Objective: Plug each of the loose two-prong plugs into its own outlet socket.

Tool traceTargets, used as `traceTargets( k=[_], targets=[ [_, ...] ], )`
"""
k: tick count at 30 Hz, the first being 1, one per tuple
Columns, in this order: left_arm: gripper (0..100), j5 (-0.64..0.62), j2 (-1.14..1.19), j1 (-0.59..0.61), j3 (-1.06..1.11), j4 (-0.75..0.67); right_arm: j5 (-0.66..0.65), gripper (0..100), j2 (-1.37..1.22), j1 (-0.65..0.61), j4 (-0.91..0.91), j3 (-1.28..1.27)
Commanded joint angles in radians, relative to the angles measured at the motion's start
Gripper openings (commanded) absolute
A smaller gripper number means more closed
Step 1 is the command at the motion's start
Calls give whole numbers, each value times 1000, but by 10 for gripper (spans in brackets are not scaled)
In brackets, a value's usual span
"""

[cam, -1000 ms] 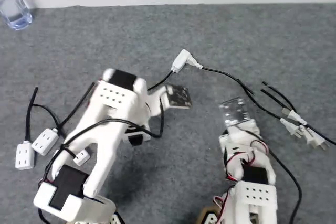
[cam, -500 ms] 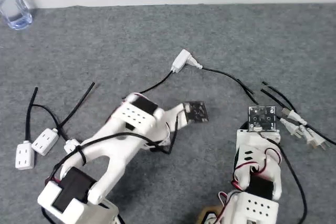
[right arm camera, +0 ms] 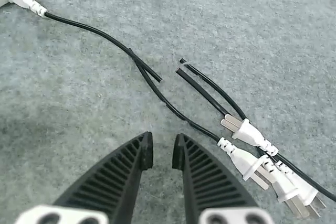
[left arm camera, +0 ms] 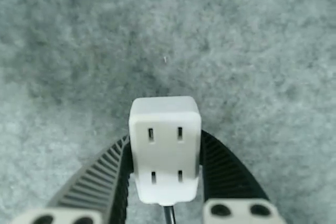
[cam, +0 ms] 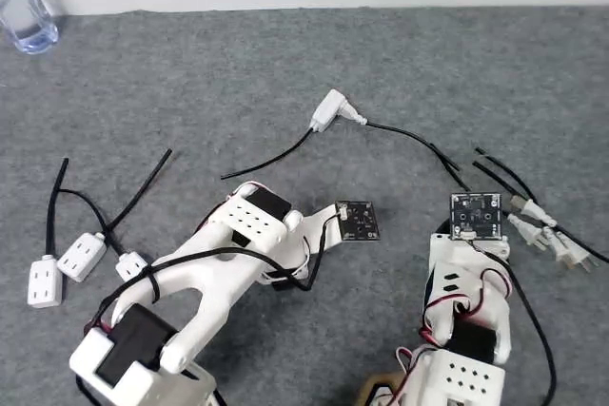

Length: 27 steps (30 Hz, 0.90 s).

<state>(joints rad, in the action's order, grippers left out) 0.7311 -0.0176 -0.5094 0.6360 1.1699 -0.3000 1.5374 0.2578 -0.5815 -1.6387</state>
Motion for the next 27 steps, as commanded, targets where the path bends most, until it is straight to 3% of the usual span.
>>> traceTargets(
  k=[1,5,15,22,27],
  targets=[
    [193,-46,-20,-6,-13,26,9,69,13,4,13,6],
    [287,-52,-26,-6,-15,25,5,69,21,2,15,-5],
    [289,-112,-29,2,-131,49,5,69,21,2,15,-5],
    [261,-124,-29,58,-539,359,9,69,21,2,16,-3],
    [253,-328,-29,80,-909,551,9,69,21,2,16,-3]
  ],
)
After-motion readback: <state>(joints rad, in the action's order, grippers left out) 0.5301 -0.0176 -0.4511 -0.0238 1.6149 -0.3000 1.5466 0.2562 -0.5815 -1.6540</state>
